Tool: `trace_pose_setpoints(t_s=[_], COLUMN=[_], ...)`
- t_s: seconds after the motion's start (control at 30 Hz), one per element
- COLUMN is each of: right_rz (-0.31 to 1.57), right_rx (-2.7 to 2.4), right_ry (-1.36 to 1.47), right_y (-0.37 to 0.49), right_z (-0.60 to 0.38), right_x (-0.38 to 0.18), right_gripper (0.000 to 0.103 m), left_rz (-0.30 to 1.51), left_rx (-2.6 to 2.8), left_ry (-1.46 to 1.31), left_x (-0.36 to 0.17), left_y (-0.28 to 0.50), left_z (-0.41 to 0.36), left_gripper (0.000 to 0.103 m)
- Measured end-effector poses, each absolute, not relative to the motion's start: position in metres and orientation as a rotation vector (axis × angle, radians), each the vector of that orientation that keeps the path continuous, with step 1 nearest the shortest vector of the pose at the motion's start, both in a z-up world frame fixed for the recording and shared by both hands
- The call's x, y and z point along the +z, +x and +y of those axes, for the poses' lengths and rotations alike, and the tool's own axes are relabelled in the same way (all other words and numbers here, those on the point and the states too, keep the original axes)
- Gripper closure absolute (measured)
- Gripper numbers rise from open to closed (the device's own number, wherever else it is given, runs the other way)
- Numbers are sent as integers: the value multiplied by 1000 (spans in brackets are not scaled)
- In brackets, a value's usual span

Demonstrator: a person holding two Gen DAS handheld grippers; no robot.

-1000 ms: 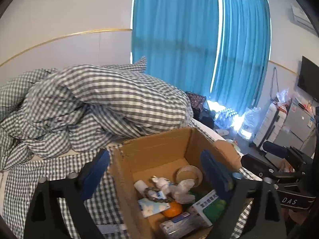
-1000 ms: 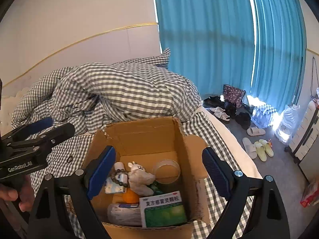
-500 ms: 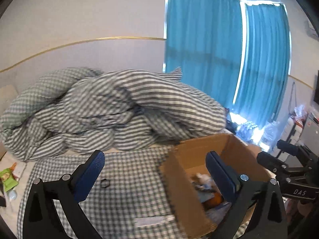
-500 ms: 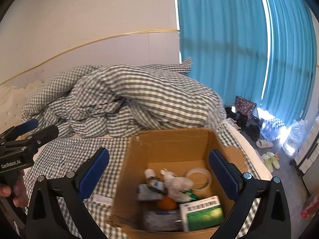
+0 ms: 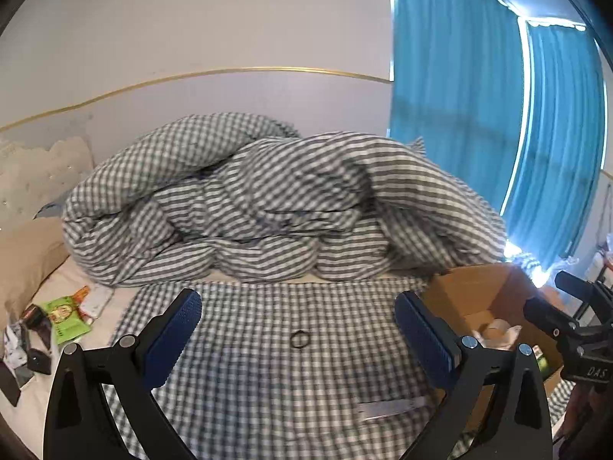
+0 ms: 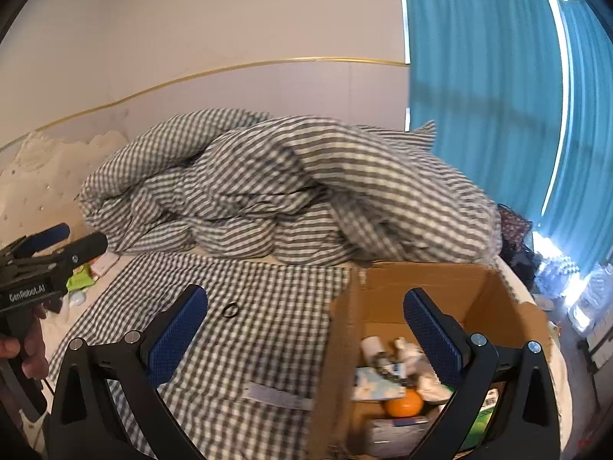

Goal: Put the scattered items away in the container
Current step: 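Move both grippers out of the box over the black hair tie and white tube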

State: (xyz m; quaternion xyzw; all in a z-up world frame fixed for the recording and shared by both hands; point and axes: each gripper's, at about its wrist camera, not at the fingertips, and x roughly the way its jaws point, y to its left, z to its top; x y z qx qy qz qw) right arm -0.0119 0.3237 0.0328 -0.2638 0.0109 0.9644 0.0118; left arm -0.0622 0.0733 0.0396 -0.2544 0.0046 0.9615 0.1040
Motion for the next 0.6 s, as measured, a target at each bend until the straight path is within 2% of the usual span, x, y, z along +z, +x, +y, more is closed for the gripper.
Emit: trace_pose_setpoints(t_s=[0.47, 0.6], right_rz=[-58, -33], right_rx=[3000, 2971], right_ry=[-1121, -1202], right_y=[-50, -65], right_z=[270, 271], right_x=[-35, -58], right_gripper=[0, 0], left_rz=[-11, 46], left_rx=[2829, 2819], left_ry=[-900, -957], left_x=[-19, -46], left_y=[-103, -123], left_z=[38, 43], left_gripper=[0, 0])
